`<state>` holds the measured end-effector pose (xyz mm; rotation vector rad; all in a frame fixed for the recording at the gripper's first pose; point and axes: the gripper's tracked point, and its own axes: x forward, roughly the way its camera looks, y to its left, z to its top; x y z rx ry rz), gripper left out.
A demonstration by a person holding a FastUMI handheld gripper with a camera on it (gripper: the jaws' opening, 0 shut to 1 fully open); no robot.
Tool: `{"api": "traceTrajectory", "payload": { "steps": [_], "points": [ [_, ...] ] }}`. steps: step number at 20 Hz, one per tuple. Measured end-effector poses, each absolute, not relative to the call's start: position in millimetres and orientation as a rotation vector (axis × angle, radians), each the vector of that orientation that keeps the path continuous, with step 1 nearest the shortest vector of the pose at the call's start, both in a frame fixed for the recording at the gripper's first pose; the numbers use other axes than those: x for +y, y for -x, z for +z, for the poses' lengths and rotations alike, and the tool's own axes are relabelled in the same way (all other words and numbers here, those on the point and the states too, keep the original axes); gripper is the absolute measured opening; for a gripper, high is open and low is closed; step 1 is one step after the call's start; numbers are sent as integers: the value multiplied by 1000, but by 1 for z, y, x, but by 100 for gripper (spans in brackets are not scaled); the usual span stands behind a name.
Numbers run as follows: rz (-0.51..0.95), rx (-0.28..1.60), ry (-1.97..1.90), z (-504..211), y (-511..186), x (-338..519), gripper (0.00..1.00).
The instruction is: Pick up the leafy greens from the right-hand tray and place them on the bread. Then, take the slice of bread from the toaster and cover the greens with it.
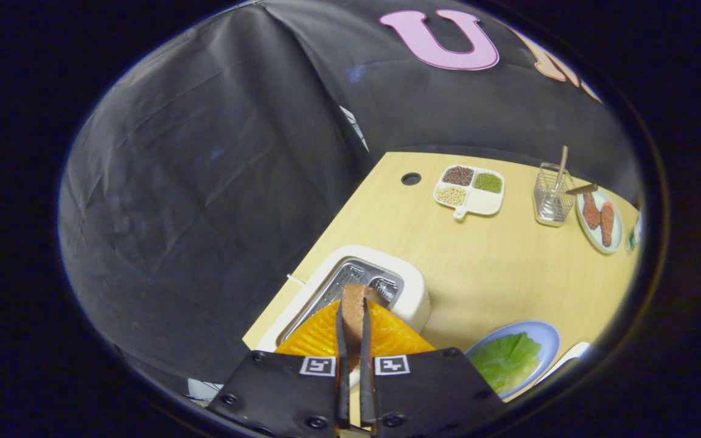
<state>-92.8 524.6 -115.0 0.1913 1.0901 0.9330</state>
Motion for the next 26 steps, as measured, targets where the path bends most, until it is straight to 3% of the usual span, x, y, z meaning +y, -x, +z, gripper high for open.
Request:
{"api": "traceTrajectory", "payload": {
  "steps": [14, 26],
  "points": [
    [911, 1013, -360, -63, 74, 475, 9],
    [843, 998, -363, -86, 59, 413, 9]
  ]
}}
